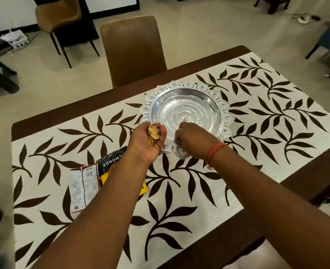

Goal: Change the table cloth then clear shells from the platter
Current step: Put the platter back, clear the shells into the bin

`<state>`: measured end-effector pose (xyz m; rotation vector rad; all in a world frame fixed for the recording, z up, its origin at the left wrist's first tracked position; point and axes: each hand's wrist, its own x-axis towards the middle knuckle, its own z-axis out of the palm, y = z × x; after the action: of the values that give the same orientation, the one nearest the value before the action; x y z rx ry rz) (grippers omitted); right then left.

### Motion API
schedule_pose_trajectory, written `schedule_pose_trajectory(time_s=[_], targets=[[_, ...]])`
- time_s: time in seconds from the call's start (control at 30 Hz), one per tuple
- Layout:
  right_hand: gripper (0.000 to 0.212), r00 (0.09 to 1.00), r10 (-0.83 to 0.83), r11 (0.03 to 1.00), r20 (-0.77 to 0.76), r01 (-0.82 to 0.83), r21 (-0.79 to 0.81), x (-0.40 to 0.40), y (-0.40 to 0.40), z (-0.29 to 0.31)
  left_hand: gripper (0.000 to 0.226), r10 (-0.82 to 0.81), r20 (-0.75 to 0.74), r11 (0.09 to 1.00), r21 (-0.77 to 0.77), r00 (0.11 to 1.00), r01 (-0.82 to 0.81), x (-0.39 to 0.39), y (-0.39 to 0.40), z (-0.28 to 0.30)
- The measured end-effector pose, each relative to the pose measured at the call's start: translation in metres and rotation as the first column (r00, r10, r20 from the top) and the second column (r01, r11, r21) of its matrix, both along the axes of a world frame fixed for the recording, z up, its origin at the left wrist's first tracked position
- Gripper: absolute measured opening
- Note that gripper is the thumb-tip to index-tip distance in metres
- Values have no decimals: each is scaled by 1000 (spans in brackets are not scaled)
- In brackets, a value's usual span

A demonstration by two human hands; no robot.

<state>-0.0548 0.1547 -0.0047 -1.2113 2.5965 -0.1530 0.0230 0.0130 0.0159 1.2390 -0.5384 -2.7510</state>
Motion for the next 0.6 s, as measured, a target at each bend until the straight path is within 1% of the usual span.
schedule_pose_trajectory(time_s=[0.07, 0.13, 0.3, 0.4, 0.5, 0.6], targets=[[22, 998, 38, 999, 47, -38, -12, 7, 0, 2, 30, 2, 6, 1000, -7, 1000, -2, 0, 0, 0], [24, 992, 28, 999, 124, -23, -43, 8, 3, 4, 29, 2, 7, 1000, -10, 1000, -2, 0, 0, 0], [23, 953, -57, 993, 299, 86, -85, 2, 7, 16, 29, 0, 9, 1000, -14, 1000, 1, 2, 1, 1], [24, 890, -113, 980, 442, 173, -99, -5, 3, 22, 29, 9, 14, 1000, -20, 1000, -9, 2, 1, 2], [21, 863, -112, 979, 493, 181, -95, -12, 0, 25, 30, 15, 22, 999, -32, 1000, -15, 2, 1, 3], [17, 838, -101, 969, 537, 205, -138, -13, -1, 25, 27, 19, 19, 999, -36, 1000, -19, 2, 1, 4]])
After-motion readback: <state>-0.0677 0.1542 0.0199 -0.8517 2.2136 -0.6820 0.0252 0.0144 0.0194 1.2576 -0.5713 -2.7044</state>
